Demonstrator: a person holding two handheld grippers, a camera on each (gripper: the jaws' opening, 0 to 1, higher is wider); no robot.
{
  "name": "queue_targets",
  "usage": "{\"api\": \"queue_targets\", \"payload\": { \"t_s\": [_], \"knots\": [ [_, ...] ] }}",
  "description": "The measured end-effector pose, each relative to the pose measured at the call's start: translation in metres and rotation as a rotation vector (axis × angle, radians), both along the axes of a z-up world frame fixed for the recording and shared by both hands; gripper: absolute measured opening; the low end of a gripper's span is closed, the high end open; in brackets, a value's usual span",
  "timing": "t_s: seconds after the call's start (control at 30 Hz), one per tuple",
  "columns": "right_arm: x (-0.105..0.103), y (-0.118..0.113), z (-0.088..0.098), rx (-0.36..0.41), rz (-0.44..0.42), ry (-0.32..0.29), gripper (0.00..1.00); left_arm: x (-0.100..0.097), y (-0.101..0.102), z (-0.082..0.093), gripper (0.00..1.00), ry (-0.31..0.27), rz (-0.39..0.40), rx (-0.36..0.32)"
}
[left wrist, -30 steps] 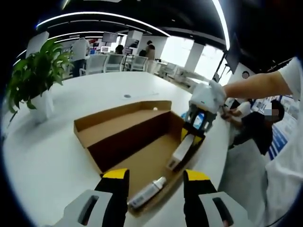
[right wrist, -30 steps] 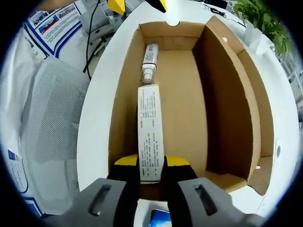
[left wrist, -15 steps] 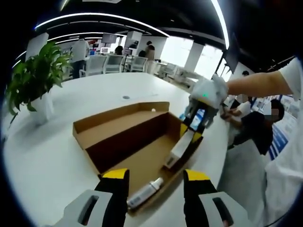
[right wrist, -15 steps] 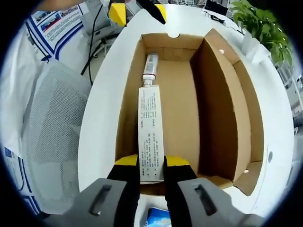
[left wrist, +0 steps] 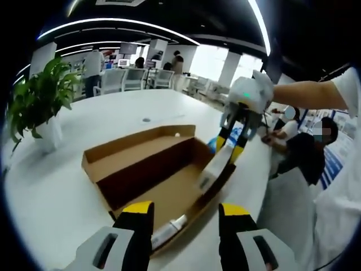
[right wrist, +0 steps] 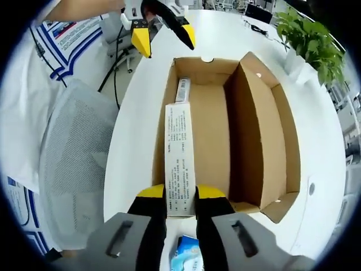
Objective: Operate the shoe box by opening the lid, removing the specified soft item, and placing it in the target area until the item is outside and the box remains undamaged.
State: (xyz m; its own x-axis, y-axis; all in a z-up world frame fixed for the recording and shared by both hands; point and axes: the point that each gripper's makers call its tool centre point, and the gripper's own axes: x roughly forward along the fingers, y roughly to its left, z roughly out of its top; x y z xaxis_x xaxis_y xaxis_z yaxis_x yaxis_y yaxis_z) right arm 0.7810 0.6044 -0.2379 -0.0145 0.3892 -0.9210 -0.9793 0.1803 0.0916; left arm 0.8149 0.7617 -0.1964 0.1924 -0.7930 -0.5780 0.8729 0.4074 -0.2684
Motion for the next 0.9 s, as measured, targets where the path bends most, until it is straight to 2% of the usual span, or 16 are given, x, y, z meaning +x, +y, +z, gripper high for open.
{"api": "queue_targets", "payload": {
  "t_s": [0.37, 0.67, 0.9],
  "knots": [
    [-0.006, -0.025, 0.026, 0.008, -0.027, -0.041, 0.16, -0.014, -0.032, 0.019, 0.46, -0.030, -0.028, -0.019],
    [-0.016, -0.059, 0.038, 0.006, -0.058, -0.061, 0.16, -0.035, -0.059, 0.034, 0.48, -0.040, -0.060, -0.029],
    [-0.023, -0.088, 0.046, 0.007, -0.085, -0.076, 0.16, -0.045, -0.074, 0.044, 0.49, -0.049, -0.082, -0.029]
  ]
}}
